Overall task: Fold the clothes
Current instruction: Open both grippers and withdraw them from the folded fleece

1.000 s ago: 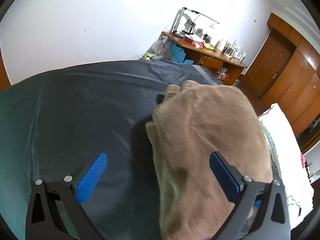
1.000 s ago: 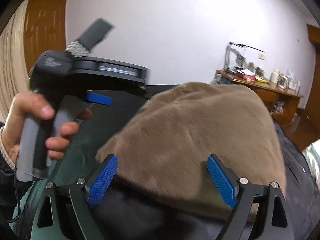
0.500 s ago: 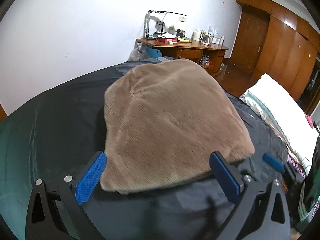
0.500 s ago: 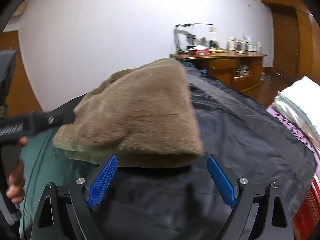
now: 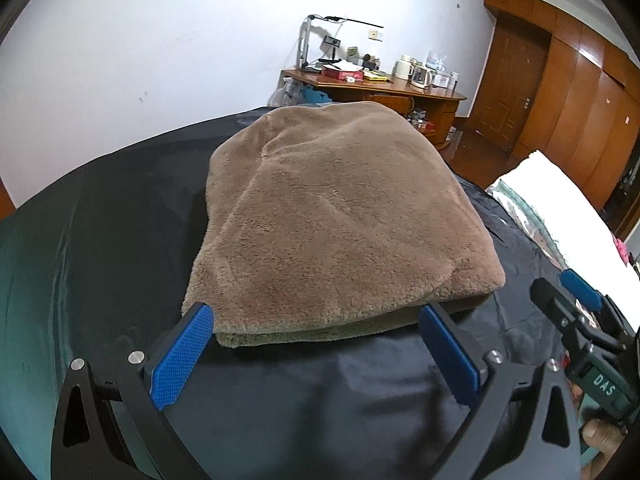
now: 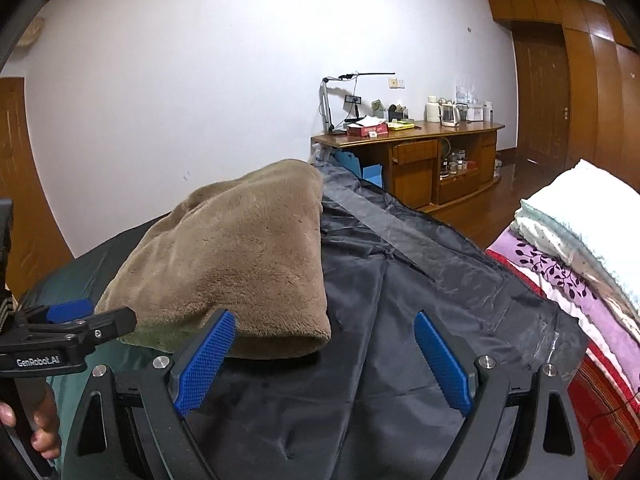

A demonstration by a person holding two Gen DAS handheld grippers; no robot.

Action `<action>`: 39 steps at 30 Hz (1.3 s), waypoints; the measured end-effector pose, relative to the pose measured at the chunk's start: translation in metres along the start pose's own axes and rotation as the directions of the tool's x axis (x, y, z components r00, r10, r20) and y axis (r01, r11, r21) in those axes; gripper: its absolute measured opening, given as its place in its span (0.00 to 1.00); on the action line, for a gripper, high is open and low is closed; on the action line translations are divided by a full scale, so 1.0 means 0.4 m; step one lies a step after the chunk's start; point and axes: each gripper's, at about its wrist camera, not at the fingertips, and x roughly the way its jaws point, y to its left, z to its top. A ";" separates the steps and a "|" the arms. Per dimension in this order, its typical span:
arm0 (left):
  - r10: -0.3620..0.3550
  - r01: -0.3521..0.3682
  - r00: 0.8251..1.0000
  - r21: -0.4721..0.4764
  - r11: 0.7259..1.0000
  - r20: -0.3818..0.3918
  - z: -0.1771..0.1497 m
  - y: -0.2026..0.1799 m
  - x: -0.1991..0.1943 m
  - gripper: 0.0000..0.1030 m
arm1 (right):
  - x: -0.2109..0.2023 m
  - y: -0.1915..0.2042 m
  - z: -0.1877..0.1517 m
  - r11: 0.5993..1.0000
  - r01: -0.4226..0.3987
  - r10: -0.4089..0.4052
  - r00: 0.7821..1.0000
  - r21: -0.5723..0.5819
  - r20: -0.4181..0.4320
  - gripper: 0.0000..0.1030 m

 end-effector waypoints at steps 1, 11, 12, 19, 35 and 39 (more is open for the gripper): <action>0.001 -0.001 1.000 -0.003 1.000 0.005 -0.001 0.002 -0.003 1.00 | 0.000 0.004 0.001 1.000 -0.002 0.002 1.000 -0.005 -0.001 0.90; 0.020 -0.020 1.000 -0.013 1.000 0.017 -0.006 0.025 -0.018 1.00 | -0.003 0.070 0.009 0.996 -0.013 0.013 1.000 -0.086 0.004 0.90; 0.022 -0.021 1.000 -0.015 1.000 0.016 -0.007 0.028 -0.017 1.00 | -0.004 0.081 0.010 0.995 -0.015 0.015 1.000 -0.103 0.006 0.90; 0.020 -0.020 1.000 -0.031 0.999 0.010 -0.010 0.047 -0.012 1.00 | -0.008 0.131 0.012 0.984 -0.037 0.040 0.999 -0.172 0.010 0.90; -0.014 0.012 0.999 -0.051 0.999 -0.050 -0.022 0.063 0.022 1.00 | 0.025 0.155 0.001 0.981 -0.049 0.045 0.999 -0.190 -0.027 0.90; -0.034 0.032 0.998 -0.057 0.998 -0.046 -0.021 0.064 0.019 1.00 | 0.028 0.157 -0.005 0.980 -0.051 0.045 0.998 -0.195 -0.034 0.90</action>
